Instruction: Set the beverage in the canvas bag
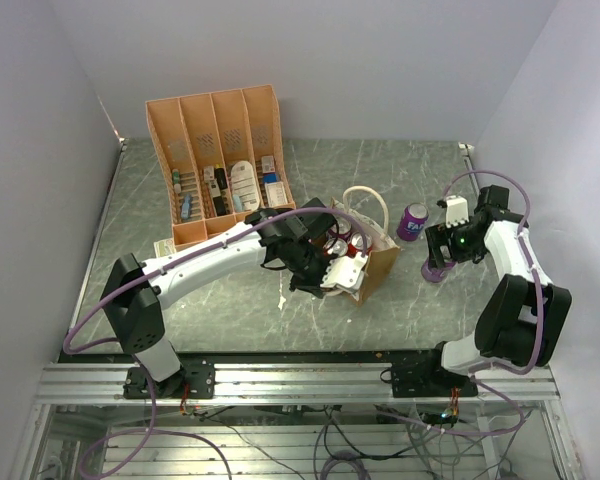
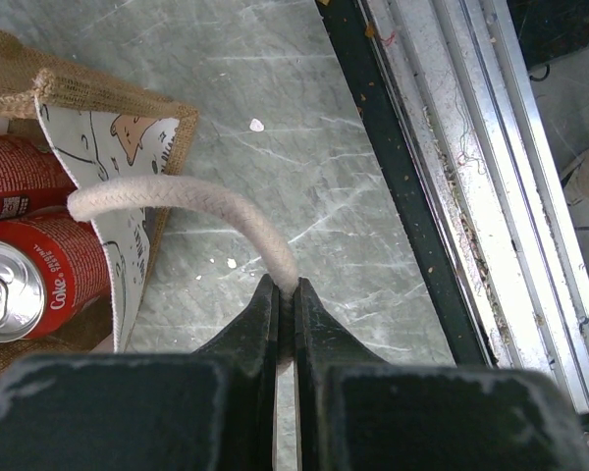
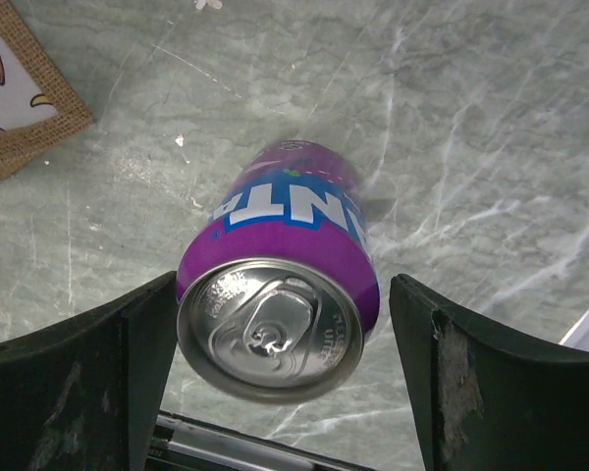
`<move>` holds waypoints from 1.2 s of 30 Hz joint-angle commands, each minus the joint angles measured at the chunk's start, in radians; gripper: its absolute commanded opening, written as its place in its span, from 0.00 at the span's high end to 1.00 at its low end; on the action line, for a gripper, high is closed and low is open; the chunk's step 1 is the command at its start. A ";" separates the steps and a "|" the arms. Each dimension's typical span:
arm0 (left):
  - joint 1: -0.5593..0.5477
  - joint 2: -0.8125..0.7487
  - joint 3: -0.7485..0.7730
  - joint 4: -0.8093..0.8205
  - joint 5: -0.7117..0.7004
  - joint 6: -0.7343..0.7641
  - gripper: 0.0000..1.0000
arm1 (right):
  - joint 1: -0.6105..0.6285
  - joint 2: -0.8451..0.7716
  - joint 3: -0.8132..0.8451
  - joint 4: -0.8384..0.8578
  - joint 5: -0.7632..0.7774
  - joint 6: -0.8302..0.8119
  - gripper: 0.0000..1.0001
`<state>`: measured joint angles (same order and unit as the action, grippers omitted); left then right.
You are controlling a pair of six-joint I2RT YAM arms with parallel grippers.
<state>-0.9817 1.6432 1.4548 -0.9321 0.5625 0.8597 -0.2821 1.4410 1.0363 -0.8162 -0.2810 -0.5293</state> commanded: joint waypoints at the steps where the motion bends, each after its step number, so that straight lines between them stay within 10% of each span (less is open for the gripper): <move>1: -0.014 0.017 0.019 0.008 0.011 -0.005 0.93 | -0.023 0.032 0.013 0.004 -0.063 -0.029 0.19; 25: -0.019 -0.003 0.007 -0.006 -0.006 0.029 0.93 | 0.001 -0.166 0.338 -0.346 -0.451 -0.169 0.88; 36: -0.019 -0.035 -0.017 -0.027 0.031 0.086 0.92 | 0.428 -0.209 0.375 -0.236 -0.403 -0.102 0.91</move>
<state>-0.9901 1.6482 1.4521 -0.9363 0.5510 0.9043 0.0418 1.2636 1.4105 -1.1419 -0.6624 -0.6758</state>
